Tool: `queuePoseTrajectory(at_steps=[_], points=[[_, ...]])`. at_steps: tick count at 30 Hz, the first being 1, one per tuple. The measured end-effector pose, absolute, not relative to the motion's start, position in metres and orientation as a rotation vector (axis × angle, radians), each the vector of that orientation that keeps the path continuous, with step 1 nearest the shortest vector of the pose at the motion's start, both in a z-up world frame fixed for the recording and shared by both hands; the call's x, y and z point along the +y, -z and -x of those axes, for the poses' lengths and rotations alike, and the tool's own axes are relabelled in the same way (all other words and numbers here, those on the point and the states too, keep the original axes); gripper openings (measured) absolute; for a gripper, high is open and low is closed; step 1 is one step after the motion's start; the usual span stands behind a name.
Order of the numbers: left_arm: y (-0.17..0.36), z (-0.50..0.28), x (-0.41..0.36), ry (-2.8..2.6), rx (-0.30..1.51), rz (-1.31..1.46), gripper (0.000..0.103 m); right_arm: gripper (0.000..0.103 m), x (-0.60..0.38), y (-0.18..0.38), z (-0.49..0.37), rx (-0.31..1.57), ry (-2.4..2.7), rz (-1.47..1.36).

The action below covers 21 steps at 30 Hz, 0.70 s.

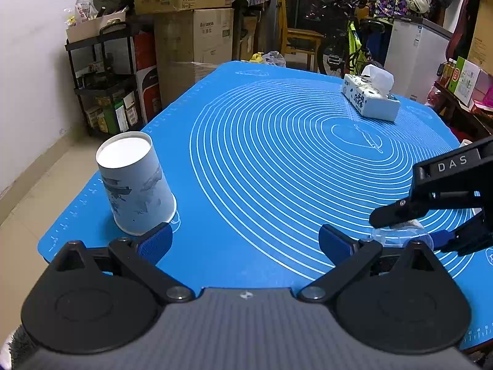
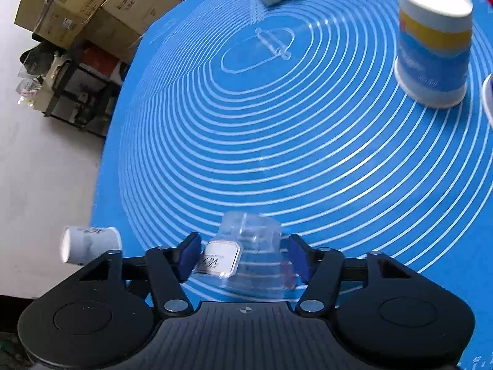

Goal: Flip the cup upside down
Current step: 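Hold the clear cup in the right gripper and rotate it upside down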

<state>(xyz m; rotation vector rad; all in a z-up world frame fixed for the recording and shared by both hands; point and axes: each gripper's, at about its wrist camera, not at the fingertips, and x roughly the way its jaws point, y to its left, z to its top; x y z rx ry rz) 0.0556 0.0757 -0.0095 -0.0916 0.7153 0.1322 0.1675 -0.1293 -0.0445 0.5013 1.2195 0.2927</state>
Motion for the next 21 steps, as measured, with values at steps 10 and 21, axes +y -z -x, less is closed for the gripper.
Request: queuePoseTrajectory(at_steps=[10,21], points=[[0.009,-0.055,0.079,-0.139,0.718,0.104,0.1,0.059,-0.131,0.031,-0.164,1.135,-0.297,-0.432],[0.01,-0.051,0.071,-0.131,0.702,0.081,0.1,0.059,-0.112,0.034,-0.112,0.552,-0.22,0.155]])
